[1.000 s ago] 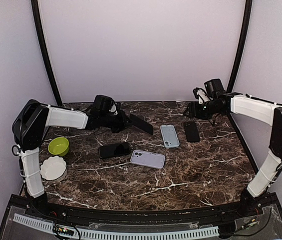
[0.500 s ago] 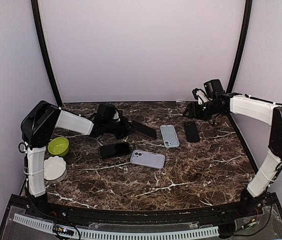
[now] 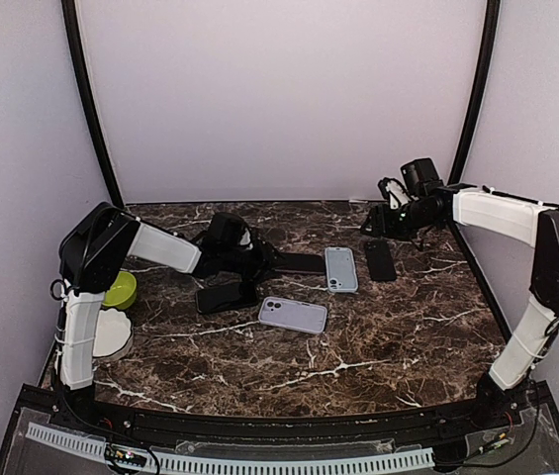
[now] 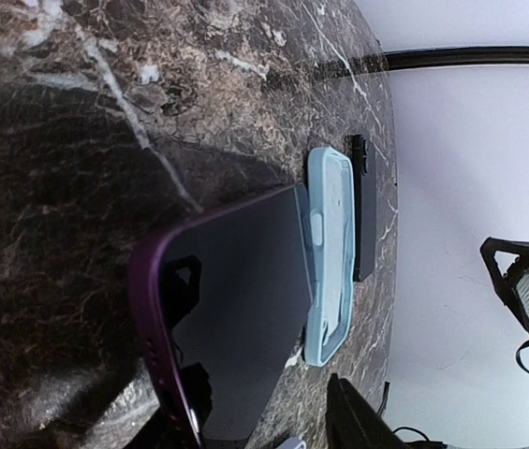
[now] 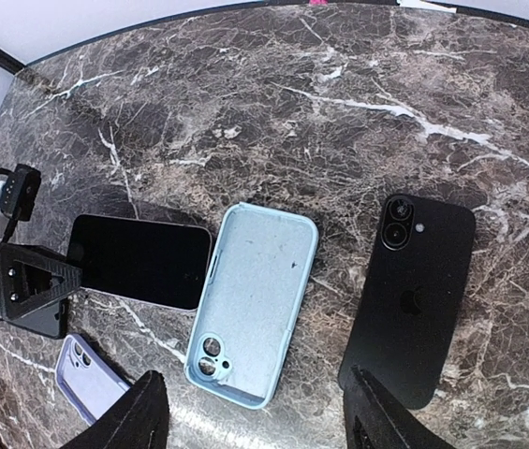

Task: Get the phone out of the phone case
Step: Place the phone at the center of the board, then adjust the phone with the phone case at the center of the board.

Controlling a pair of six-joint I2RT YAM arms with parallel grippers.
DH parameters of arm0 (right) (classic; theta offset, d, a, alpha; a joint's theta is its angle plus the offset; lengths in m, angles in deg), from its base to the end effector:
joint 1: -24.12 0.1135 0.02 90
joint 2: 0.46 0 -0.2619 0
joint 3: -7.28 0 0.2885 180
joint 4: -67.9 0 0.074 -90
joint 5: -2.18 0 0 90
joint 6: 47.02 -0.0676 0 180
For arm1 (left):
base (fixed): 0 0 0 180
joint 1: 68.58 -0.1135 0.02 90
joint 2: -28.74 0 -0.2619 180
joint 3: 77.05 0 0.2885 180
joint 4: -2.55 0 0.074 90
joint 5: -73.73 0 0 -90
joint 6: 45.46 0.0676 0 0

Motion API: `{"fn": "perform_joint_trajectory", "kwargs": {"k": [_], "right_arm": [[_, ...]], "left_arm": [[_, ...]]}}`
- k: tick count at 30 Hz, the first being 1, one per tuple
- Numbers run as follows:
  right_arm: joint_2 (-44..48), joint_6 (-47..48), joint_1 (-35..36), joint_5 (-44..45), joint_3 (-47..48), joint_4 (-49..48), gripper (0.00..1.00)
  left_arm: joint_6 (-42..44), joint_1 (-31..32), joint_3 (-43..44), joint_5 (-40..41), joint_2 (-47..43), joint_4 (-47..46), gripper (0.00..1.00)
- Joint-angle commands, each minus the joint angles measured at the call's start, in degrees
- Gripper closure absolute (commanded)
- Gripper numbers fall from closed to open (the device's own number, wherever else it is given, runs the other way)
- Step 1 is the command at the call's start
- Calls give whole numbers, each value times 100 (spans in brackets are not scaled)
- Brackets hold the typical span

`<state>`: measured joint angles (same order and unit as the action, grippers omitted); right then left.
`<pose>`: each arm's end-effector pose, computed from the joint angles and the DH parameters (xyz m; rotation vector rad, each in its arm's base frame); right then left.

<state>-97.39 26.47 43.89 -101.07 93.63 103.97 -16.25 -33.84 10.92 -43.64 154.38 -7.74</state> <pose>0.4005 0.1604 0.2189 -0.1814 2.4277 0.5693 0.4096 -0.3219 0.0884 -0.1892 2.3512 -1.4327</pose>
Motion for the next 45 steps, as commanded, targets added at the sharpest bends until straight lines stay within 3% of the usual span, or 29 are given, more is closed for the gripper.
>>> {"fn": "perform_joint_trajectory", "kwargs": {"k": [1,8,14,17,23,28,34,41,45], "right_arm": [[-24,98,44,6,205,-9,35],[-120,472,205,-81,429,131,35],[-266,1192,518,-165,559,140,35],[-327,1539,669,-282,587,18,35],[-283,2553,1063,-1342,308,-850,36],[-306,4045,1591,-1942,133,-1068,35],[-709,5053,2123,-2103,482,-740,24],[-1642,5778,2583,-1937,1645,258,21],[-2175,6000,2716,-1824,2289,709,22]], "left_arm": [[563,23,384,-28,-126,318,47],[1816,8,841,748,-295,1643,27],[2362,-14,613,1552,-648,1976,15],[2492,-40,413,1752,-843,2018,13],[3089,-143,-83,2417,-1629,2104,12],[4134,-204,-324,3181,-2597,2804,2],[5262,-222,-767,4164,-3869,3308,1],[6609,-224,-882,4075,-4918,4287,1],[7634,-224,-1441,3802,-5340,4370,1]]}}
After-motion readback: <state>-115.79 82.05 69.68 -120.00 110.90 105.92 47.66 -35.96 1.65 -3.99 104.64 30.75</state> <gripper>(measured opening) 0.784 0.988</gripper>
